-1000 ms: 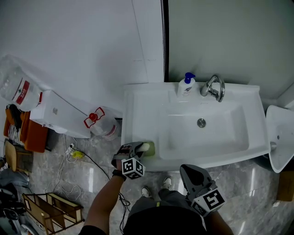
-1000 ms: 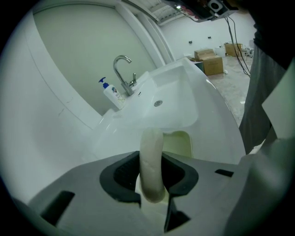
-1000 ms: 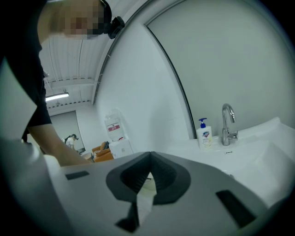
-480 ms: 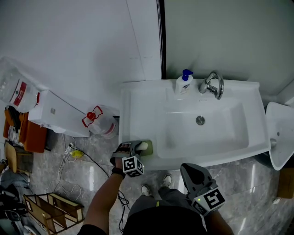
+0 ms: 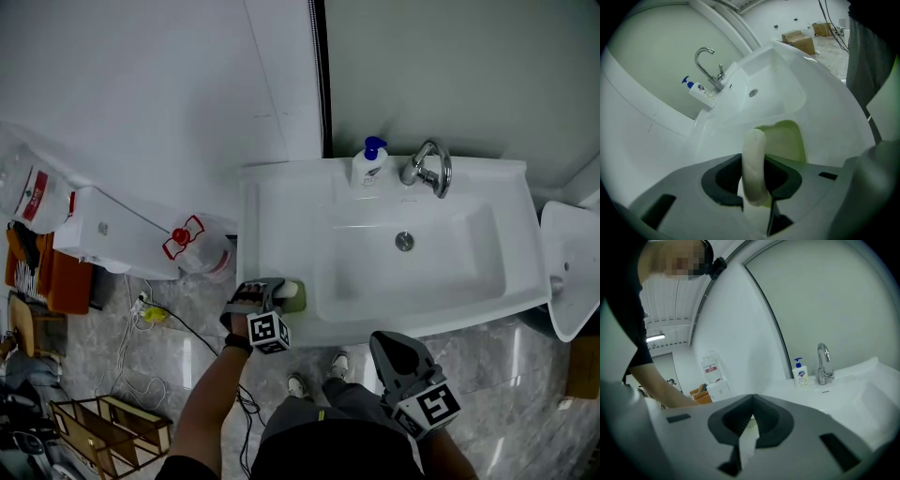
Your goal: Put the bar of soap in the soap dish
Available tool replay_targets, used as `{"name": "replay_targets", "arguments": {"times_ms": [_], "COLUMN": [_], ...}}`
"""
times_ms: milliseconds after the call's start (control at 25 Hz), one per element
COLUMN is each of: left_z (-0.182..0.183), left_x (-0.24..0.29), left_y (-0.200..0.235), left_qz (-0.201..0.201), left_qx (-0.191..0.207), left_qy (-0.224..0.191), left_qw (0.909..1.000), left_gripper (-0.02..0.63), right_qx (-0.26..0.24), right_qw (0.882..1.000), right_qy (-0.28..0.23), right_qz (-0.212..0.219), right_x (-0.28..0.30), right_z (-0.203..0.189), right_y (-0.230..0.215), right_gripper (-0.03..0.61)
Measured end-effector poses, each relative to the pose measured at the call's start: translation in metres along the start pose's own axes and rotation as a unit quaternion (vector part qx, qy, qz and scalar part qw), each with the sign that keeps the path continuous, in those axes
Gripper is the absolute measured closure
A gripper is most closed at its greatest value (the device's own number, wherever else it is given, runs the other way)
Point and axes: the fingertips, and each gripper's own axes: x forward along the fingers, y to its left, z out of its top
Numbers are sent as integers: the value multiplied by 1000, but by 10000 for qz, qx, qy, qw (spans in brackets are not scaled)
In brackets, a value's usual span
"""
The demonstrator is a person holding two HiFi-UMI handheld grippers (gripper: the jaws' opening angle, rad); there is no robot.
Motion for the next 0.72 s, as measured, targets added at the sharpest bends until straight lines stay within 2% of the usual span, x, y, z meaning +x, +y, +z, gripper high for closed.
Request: {"name": "replay_targets", "arguments": {"times_ms": [440, 720], "left_z": [2, 4], "left_x": [8, 2], "left_y": [10, 2], "left_qz": [182, 125], "left_qx": [165, 185], "left_qy": [0, 10], "left_qw": [9997, 9997], "left_gripper": [499, 497], "right_qx": [48, 56], "right_qw": [9999, 10000], "right_qy": [79, 70], "right_qz": [-47, -28], "right_x": [-3, -1], "right_z": [-7, -9], "right_y": [-5, -6], "right_gripper": [568, 568]}}
